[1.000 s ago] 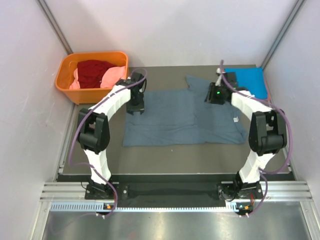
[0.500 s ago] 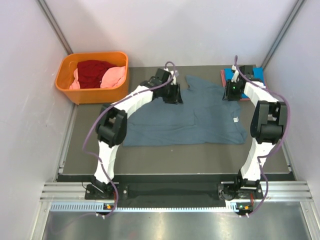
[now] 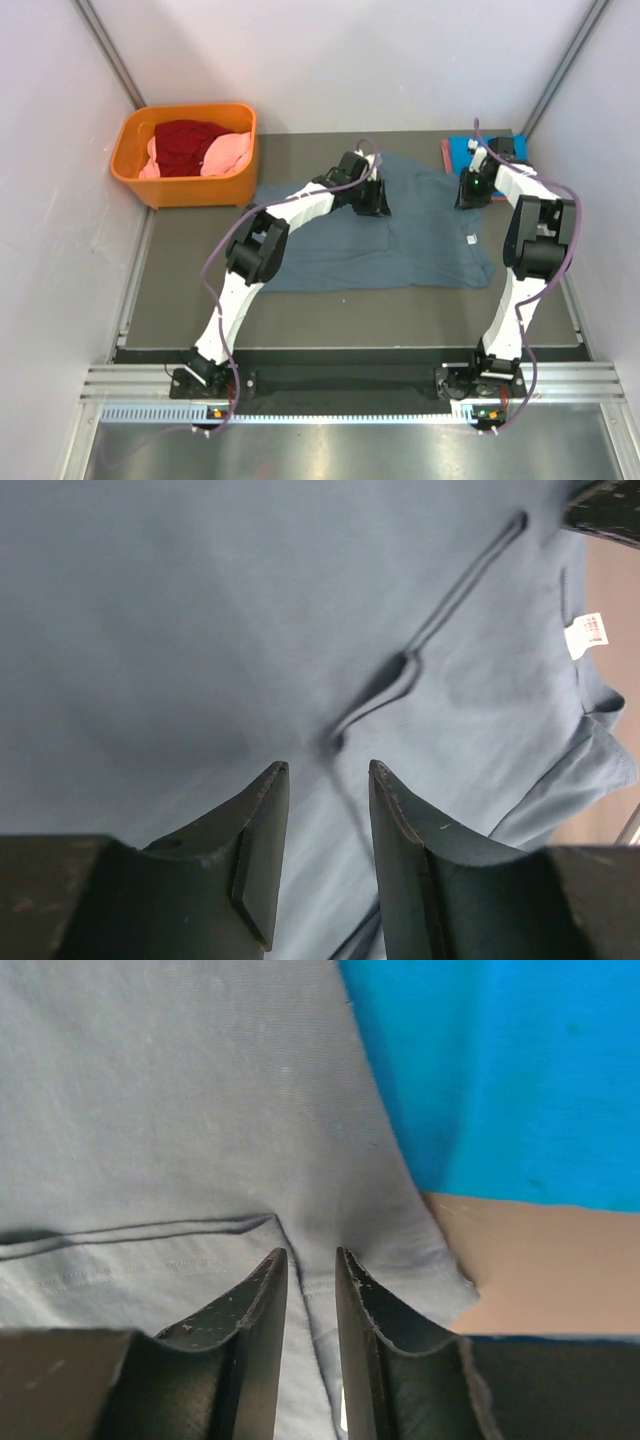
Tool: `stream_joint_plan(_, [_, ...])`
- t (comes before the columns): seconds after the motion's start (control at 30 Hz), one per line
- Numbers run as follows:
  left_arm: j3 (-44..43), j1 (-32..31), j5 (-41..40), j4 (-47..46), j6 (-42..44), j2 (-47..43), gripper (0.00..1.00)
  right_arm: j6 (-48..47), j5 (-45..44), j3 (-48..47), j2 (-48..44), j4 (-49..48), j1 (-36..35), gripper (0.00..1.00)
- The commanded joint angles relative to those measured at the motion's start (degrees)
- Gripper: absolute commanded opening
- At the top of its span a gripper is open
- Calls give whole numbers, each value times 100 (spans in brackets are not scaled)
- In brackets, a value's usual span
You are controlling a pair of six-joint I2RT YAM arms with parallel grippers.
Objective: Fold and stack the t-shirts
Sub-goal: Fold the tshirt
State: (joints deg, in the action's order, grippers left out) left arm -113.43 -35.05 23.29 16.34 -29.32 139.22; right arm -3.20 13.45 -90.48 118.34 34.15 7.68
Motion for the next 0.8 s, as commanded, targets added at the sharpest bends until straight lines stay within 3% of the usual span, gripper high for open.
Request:
stream_joint_plan(0.0, [-329, -151, -79, -412, -56, 158, 43, -181, 333, -93, -13, -172, 23, 26])
stream_joint_plan(0.47, [-461, -257, -123, -403, 76, 422, 38, -146, 554, -84, 303, -278, 23, 32])
stream_joint_plan(0.67, [-487, -257, -9, -412, 76, 466, 14, -154, 720, -84, 347, -339, 23, 29])
stream_joint_plan(0.77, [-496, -257, 44, -412, 32, 431, 0, -137, 860, -110, 303, -392, 23, 19])
